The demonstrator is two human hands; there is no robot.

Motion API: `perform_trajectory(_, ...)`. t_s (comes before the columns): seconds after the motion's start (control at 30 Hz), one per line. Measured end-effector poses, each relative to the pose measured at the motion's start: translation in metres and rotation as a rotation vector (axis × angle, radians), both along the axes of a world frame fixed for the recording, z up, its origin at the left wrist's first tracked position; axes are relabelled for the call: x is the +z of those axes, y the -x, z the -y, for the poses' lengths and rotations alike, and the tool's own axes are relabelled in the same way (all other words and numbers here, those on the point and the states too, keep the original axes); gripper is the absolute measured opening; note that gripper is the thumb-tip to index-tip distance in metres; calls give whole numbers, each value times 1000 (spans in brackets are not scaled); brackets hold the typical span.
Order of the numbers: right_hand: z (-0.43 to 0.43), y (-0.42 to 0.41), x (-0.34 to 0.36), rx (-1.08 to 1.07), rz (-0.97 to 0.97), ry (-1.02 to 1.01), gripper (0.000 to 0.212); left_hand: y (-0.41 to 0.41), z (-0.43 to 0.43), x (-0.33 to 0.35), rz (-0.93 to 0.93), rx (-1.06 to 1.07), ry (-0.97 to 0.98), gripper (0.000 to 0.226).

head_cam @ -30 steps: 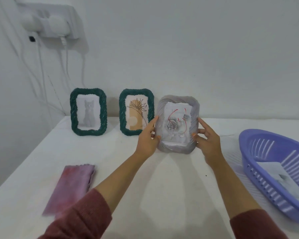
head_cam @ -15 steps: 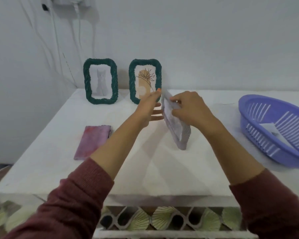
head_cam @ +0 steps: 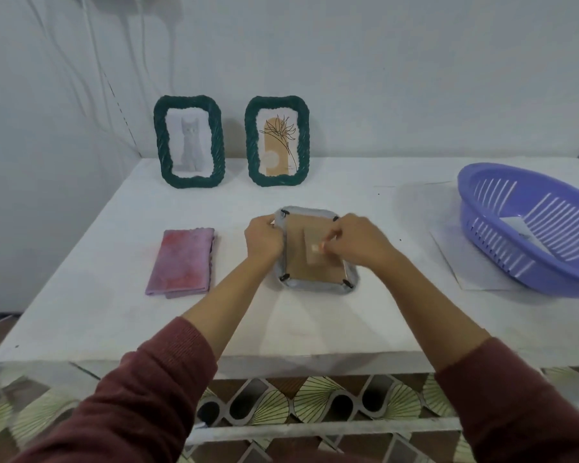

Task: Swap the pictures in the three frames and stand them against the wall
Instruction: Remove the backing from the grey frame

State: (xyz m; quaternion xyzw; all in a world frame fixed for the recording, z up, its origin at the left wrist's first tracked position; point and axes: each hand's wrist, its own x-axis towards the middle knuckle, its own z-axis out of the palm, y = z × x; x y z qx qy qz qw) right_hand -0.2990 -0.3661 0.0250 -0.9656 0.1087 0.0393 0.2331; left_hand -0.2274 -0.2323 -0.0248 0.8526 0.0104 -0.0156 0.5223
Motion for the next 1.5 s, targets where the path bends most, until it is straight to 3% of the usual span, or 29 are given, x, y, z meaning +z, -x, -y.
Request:
perform_trajectory(0.17, -3, 7, -31, 23, -13, -44, 33, 7, 4, -19, 104, 29, -137, 38)
perform_trajectory(0.27, 4, 4, -36, 44, 0, -102, 31, 5, 4, -20, 125, 34, -268, 28)
perform_trajectory(0.4, 22, -15, -34, -61, 141, -332, 18, -10, -2, -11, 194, -36, -201, 27)
perform_trajectory(0.5, 41, -40, -36, -115, 266, -227, 18, -31, -4, -10, 186, -168, -221, 26)
perform_trajectory(0.63, 58, -70, -48, 20, 200, -127, 19, -52, -6, -10, 145, -290, -300, 21)
perform_trajectory(0.87, 66, -86, -45, 114, 155, -152, 15, -67, -8, -7, 155, -367, -315, 14)
perform_trajectory(1.2, 56, -102, -49, 22, 158, -149, 9, -70, 3, -17, 175, -226, -293, 9)
perform_trajectory(1.37, 56, -101, -55, 8, 204, -135, 13, -68, 7, -18, 126, -162, -323, 21)
perform_trajectory(1.5, 61, -80, -56, -14, 261, -202, 22, -57, -5, -14, 85, -203, -138, 32)
